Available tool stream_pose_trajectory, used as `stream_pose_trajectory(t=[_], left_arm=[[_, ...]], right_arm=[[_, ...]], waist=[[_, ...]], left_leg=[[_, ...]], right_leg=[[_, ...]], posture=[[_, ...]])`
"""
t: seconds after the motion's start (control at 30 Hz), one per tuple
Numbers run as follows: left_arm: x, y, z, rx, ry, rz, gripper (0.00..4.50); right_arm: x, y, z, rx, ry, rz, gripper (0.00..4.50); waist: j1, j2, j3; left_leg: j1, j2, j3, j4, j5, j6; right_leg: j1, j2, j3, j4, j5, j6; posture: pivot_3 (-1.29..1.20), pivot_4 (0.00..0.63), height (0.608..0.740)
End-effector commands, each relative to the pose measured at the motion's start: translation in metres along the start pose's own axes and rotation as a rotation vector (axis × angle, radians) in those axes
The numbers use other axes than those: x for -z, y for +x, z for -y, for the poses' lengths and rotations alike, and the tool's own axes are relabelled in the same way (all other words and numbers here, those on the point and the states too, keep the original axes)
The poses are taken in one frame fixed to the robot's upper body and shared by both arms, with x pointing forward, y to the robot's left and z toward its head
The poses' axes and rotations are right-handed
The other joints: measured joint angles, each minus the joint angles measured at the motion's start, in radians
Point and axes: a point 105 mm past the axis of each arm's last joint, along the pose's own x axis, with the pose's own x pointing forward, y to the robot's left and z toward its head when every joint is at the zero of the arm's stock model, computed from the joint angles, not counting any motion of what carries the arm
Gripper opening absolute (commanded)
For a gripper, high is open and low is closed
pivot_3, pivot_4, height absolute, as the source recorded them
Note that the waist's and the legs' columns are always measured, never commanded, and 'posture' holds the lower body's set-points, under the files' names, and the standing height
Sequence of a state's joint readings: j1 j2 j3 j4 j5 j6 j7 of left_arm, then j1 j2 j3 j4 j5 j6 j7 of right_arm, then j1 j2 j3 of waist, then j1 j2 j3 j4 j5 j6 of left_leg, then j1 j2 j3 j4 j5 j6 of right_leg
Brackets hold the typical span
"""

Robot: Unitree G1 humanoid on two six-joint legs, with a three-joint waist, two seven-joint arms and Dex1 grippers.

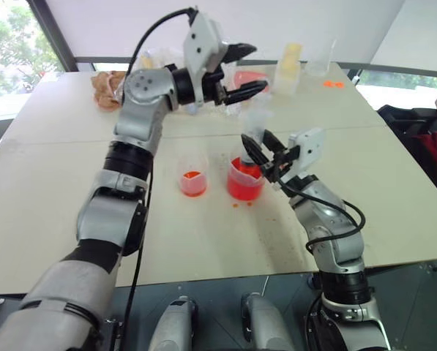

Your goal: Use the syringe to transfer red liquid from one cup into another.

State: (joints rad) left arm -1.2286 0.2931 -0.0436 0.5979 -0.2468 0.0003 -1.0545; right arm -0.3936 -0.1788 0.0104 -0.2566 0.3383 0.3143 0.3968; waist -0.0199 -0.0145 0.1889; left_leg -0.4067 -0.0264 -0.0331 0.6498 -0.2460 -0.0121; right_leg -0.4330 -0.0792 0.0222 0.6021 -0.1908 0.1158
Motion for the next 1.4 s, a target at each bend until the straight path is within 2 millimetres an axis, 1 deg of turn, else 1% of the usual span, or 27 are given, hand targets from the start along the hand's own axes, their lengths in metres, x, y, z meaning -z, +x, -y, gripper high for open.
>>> stream_pose_trajectory(t=[0.03, 0.13, 0.2, 0.23, 0.27, 0.33, 0.37, 0.43, 0.5, 0.53, 0.6, 0.67, 0.73, 0.8, 0.87, 0.93, 1.03, 1.17, 1.27, 1.4], left_arm=[[-0.022, -0.008, 0.006, 0.054, -0.032, 0.075, 4.3], [-0.019, -0.024, 0.009, 0.059, -0.13, 0.063, 4.3], [-0.009, -0.042, 0.013, 0.069, -0.259, 0.004, 4.3], [-0.007, -0.048, 0.015, 0.07, -0.301, -0.018, 4.3], [-0.004, -0.056, 0.017, 0.067, -0.35, -0.043, 4.3], [0.0, -0.075, 0.023, 0.066, -0.419, -0.081, 4.3], [0.003, -0.088, 0.024, 0.04, -0.432, -0.113, 4.3], [0.007, -0.103, 0.025, -0.006, -0.428, -0.163, 4.3], [0.012, -0.119, 0.024, -0.084, -0.411, -0.213, 4.3], [0.015, -0.125, 0.024, -0.114, -0.393, -0.238, 4.3], [0.021, -0.135, 0.028, -0.168, -0.363, -0.282, 4.3], [0.025, -0.143, 0.033, -0.211, -0.339, -0.305, 4.3], [0.026, -0.15, 0.039, -0.242, -0.33, -0.315, 4.3], [0.028, -0.155, 0.043, -0.283, -0.323, -0.326, 4.3], [0.027, -0.16, 0.044, -0.329, -0.318, -0.321, 4.3], [0.023, -0.164, 0.042, -0.368, -0.315, -0.304, 4.3], [0.011, -0.169, 0.035, -0.426, -0.285, -0.276, 4.3], [-0.001, -0.172, 0.024, -0.434, -0.216, -0.288, 4.3], [-0.014, -0.167, 0.014, -0.409, -0.153, -0.284, 4.3], [-0.039, -0.149, -0.008, -0.395, -0.076, -0.187, 4.3]], right_arm=[[-0.023, 0.005, 0.003, -0.015, -0.036, 0.07, 1.43], [-0.035, 0.006, 0.011, 0.004, -0.065, 0.092, 1.43], [-0.043, 0.005, 0.016, 0.014, -0.083, 0.106, 1.43], [-0.045, 0.004, 0.017, 0.017, -0.089, 0.11, 1.43], [-0.048, 0.004, 0.018, 0.018, -0.095, 0.112, 1.43], [-0.051, 0.004, 0.019, 0.017, -0.105, 0.113, 1.43], [-0.052, 0.003, 0.019, 0.02, -0.107, 0.114, 1.43], [-0.054, 0.002, 0.021, 0.024, -0.106, 0.115, 1.43], [-0.061, 0.006, 0.02, 0.023, -0.095, 0.13, 1.43], [-0.065, 0.008, 0.018, 0.016, -0.086, 0.14, 1.43], [-0.079, 0.019, 0.01, -0.021, -0.061, 0.183, 1.43], [-0.095, 0.032, -0.004, -0.068, -0.005, 0.241, 1.43], [-0.102, 0.045, -0.021, -0.127, 0.047, 0.274, 1.43], [-0.098, 0.056, -0.036, -0.178, 0.096, 0.273, 1.43], [-0.088, 0.063, -0.049, -0.219, 0.125, 0.253, 1.43], [-0.076, 0.068, -0.057, -0.239, 0.148, 0.231, 1.43], [-0.057, 0.072, -0.066, -0.256, 0.174, 0.198, 1.43], [-0.045, 0.074, -0.069, -0.269, 0.168, 0.18, 1.43], [-0.04, 0.077, -0.071, -0.276, 0.146, 0.174, 1.43], [-0.032, 0.079, -0.072, -0.278, 0.133, 0.164, 1.43]], waist=[[0.001, 0.0, 0.0], [0.001, 0.0, 0.0], [0.0, 0.0, 0.0], [-0.001, 0.0, 0.0], [-0.001, 0.0, 0.0], [-0.004, 0.0, 0.0], [-0.006, 0.0, 0.0], [-0.008, 0.0, 0.0], [-0.007, 0.0, 0.0], [-0.006, 0.0, 0.0], [-0.002, 0.0, 0.0], [-0.002, 0.0, 0.0], [-0.003, 0.0, 0.0], [-0.002, 0.0, 0.0], [0.0, 0.0, 0.0], [0.005, 0.0, 0.0], [0.006, 0.0, 0.0], [0.0, 0.0, 0.0], [0.0, 0.0, 0.0], [0.002, 0.0, 0.0]], left_leg=[[0.0, 0.0, 0.0, 0.0, 0.0, 0.0], [0.0, 0.0, 0.0, 0.0, 0.0, 0.0], [0.0, 0.0, -0.001, 0.001, 0.0, 0.0], [0.001, 0.0, -0.001, 0.0, 0.0, 0.0], [0.001, 0.0, -0.001, 0.0, 0.0, 0.0], [0.001, 0.0, -0.001, 0.001, 0.0, 0.0], [0.001, 0.0, -0.001, 0.0, 0.0, 0.0], [0.001, 0.001, 0.0, 0.0, 0.0, 0.0], [0.001, 0.001, 0.0, 0.001, 0.0, 0.0], [0.001, 0.002, 0.0, 0.001, 0.0, 0.0], [0.001, 0.002, 0.0, 0.001, 0.0, -0.001], [0.001, 0.003, 0.0, 0.001, 0.0, -0.001], [0.001, 0.003, 0.0, 0.001, 0.001, -0.001], [0.001, 0.004, 0.0, 0.0, 0.001, -0.001], [0.001, 0.004, 0.0, 0.0, 0.001, -0.001], [0.0, 0.003, 0.0, 0.0, 0.001, -0.002], [0.0, 0.003, 0.0, 0.0, 0.001, -0.002], [0.0, 0.001, 0.0, 0.0, 0.001, -0.002], [0.0, 0.0, 0.0, 0.0, 0.001, -0.002], [0.0, 0.0, 0.0, 0.0, 0.002, -0.003]], right_leg=[[0.0, 0.0, 0.0, 0.001, 0.0, 0.0], [0.0, 0.0, 0.0, 0.002, 0.0, 0.0], [0.0, 0.0, 0.0, 0.002, 0.0, 0.0], [0.0, 0.0, 0.0, 0.003, 0.0, 0.0], [-0.001, 0.0, 0.0, 0.008, 0.0, 0.0], [-0.002, 0.0, 0.0, 0.01, 0.0, 0.0], [-0.003, 0.0, 0.001, 0.01, 0.0, 0.0], [-0.004, 0.0, 0.001, 0.01, -0.001, 0.0], [-0.004, 0.0, 0.001, 0.01, -0.001, 0.0], [-0.004, 0.0, 0.001, 0.01, -0.001, 0.0], [-0.005, 0.0, 0.002, 0.01, -0.001, 0.0], [-0.005, 0.0, 0.002, 0.011, 0.0, -0.001], [-0.006, 0.0, 0.002, 0.011, 0.0, -0.001], [-0.007, 0.0, 0.002, 0.011, 0.0, -0.001], [-0.007, 0.0, 0.002, 0.011, 0.0, -0.001], [-0.006, -0.001, 0.002, 0.011, 0.0, -0.001], [-0.006, -0.001, 0.002, 0.011, 0.0, -0.001], [-0.007, -0.001, 0.002, 0.011, 0.0, -0.001], [-0.007, 0.0, 0.002, 0.011, 0.0, -0.001], [-0.007, 0.0, 0.002, 0.011, 0.0, -0.001]], posture=[[0.0, 0.15, 0.74], [0.0, 0.15, 0.74], [0.0, 0.15, 0.74], [0.0, 0.15, 0.74], [0.0, 0.15, 0.74], [0.0, 0.15, 0.74], [0.0, 0.15, 0.74], [0.0, 0.15, 0.74], [0.0, 0.15, 0.74], [0.0, 0.15, 0.74], [0.0, 0.15, 0.74], [0.0, 0.15, 0.74], [0.0, 0.15, 0.74], [0.0, 0.15, 0.74], [0.0, 0.15, 0.74], [0.0, 0.15, 0.74], [0.0, 0.15, 0.74], [0.0, 0.15, 0.74], [0.0, 0.15, 0.74], [0.0, 0.15, 0.74]])
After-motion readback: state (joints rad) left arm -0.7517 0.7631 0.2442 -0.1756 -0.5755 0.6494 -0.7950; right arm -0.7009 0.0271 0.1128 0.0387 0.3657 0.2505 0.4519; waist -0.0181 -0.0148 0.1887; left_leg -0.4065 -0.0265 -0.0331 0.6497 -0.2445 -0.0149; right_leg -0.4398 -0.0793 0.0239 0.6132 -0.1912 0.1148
